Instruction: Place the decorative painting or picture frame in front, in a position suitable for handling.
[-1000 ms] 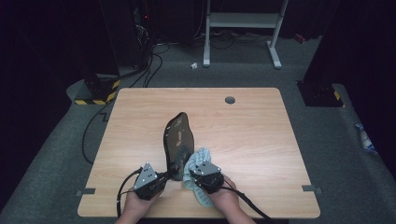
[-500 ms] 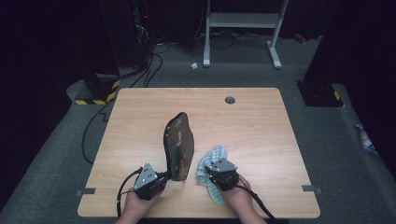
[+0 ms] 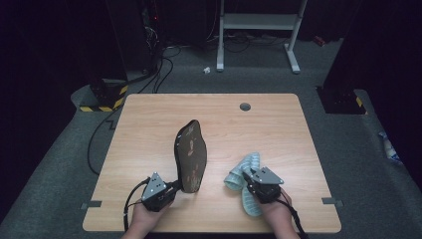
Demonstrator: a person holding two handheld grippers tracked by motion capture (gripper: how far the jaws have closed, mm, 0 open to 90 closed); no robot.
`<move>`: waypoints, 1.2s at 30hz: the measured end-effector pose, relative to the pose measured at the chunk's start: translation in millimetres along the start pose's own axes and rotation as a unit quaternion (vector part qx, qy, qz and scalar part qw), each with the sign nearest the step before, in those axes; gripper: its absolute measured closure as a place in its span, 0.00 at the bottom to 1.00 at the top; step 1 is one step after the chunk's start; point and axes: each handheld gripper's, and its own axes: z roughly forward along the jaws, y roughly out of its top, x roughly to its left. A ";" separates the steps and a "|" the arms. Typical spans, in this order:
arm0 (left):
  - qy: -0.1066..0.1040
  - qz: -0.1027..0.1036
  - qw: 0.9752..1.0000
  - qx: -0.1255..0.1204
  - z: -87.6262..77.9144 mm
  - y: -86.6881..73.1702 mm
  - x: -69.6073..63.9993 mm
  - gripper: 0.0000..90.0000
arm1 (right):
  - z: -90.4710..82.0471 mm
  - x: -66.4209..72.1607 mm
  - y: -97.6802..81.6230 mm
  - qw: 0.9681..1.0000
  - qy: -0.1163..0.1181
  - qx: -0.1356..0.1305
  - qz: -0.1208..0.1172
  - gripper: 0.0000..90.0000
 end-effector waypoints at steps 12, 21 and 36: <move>0.024 -0.030 0.999 -0.027 -20.8 11.7 9.3 0.77 | -2.7 -11.9 -22.4 0.999 -0.018 0.022 0.018 0.80; 0.062 -0.028 0.996 -0.058 -45.6 31.1 1.7 0.65 | -1.6 -11.2 -23.2 1.000 -0.015 0.022 0.016 0.80; 0.035 -0.006 0.996 -0.080 -61.5 41.5 -36.2 0.49 | 7.8 -13.2 -17.5 1.000 -0.012 0.022 0.015 0.79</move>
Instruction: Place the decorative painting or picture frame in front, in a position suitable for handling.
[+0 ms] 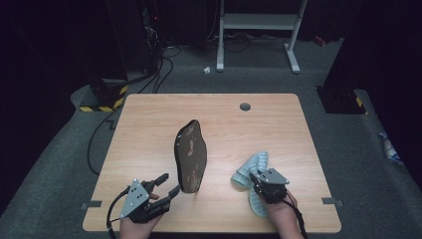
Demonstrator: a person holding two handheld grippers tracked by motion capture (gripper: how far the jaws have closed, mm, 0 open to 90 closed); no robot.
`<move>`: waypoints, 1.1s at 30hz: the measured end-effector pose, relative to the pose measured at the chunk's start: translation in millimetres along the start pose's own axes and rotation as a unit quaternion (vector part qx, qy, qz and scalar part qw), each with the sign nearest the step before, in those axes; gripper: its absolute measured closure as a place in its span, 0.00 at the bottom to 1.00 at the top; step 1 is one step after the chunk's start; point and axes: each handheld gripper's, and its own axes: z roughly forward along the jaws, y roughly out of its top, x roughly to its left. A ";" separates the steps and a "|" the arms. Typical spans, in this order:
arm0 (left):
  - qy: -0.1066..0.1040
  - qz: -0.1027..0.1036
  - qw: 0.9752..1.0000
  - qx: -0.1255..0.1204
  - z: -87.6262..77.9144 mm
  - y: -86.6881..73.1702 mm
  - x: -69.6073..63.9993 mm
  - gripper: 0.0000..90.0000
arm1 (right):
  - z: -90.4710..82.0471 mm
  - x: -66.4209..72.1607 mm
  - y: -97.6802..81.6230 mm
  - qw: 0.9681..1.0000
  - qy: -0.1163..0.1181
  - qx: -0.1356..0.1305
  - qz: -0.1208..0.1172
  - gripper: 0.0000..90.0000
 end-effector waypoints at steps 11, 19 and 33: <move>-0.003 -0.025 0.998 0.050 36.6 -18.3 -6.6 0.56 | -7.9 1.9 4.2 1.000 0.009 -0.020 0.012 0.79; -0.001 -0.027 0.998 0.048 39.2 -21.1 -4.6 0.70 | -26.4 18.7 26.3 0.997 0.030 -0.077 0.001 0.81; 0.000 -0.030 0.998 0.046 27.7 -24.3 13.5 0.79 | -55.5 37.0 102.4 0.981 0.065 -0.181 -0.009 0.81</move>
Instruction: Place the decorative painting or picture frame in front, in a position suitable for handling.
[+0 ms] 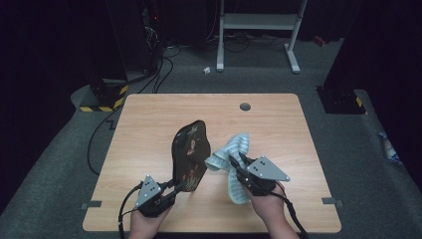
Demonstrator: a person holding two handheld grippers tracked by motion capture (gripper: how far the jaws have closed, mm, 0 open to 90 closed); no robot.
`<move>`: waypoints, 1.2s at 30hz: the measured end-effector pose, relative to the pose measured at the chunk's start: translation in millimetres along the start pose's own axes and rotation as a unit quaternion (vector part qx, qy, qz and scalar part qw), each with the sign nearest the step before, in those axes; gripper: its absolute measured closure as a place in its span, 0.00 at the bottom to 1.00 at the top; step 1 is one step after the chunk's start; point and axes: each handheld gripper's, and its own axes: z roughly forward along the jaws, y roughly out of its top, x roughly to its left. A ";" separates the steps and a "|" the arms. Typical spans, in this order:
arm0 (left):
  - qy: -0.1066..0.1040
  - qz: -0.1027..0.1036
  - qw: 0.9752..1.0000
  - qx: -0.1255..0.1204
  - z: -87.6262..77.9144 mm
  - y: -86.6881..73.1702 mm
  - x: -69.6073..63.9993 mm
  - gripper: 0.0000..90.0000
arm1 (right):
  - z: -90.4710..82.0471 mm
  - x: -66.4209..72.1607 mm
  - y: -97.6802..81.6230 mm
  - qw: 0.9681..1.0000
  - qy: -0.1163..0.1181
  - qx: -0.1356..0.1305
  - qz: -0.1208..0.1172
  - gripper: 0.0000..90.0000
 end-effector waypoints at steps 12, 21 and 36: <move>-0.008 -0.015 1.000 -0.006 -3.6 -1.7 15.4 0.85 | 27.5 5.8 72.3 0.998 0.022 -0.059 -0.008 0.81; -0.010 -0.016 1.000 -0.008 -3.6 -1.9 16.7 0.86 | 55.3 29.8 118.3 0.995 0.053 -0.072 -0.030 0.81; -0.012 -0.016 1.000 -0.008 -4.1 -2.3 17.9 0.86 | 94.2 51.9 116.2 0.995 0.084 -0.021 -0.054 0.82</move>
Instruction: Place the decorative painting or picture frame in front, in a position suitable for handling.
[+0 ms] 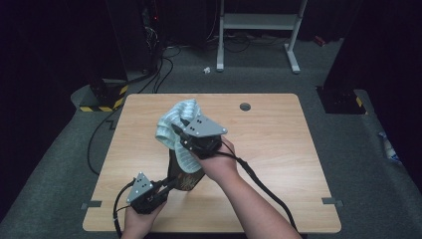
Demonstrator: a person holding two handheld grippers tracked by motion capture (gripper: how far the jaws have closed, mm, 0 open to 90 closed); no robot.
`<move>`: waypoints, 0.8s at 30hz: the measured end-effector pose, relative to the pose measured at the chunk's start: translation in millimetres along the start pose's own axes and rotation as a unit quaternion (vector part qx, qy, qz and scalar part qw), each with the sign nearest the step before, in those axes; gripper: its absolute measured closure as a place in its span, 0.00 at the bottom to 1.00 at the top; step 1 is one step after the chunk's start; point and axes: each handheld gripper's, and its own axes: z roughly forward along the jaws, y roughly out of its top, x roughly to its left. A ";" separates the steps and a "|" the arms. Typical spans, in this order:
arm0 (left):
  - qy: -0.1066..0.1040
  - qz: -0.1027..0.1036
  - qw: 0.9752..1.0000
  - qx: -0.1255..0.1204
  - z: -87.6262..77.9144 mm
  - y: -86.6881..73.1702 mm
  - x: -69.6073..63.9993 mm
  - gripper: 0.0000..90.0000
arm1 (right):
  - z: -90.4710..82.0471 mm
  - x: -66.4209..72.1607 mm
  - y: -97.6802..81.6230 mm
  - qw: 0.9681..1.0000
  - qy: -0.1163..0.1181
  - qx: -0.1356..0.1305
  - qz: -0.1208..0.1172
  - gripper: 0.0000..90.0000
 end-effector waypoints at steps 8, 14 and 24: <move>0.000 -0.002 1.000 -0.003 -0.7 -1.2 0.1 0.86 | 6.2 -33.9 -22.3 0.998 -0.033 0.007 0.053 0.82; 0.000 0.005 1.000 -0.003 -1.0 -1.3 0.3 0.86 | 3.0 -32.0 -23.3 0.998 -0.035 0.000 0.048 0.83; 0.002 0.004 1.000 -0.004 -0.8 -1.3 0.0 0.86 | -4.8 41.7 -8.8 0.997 0.026 -0.011 -0.069 0.83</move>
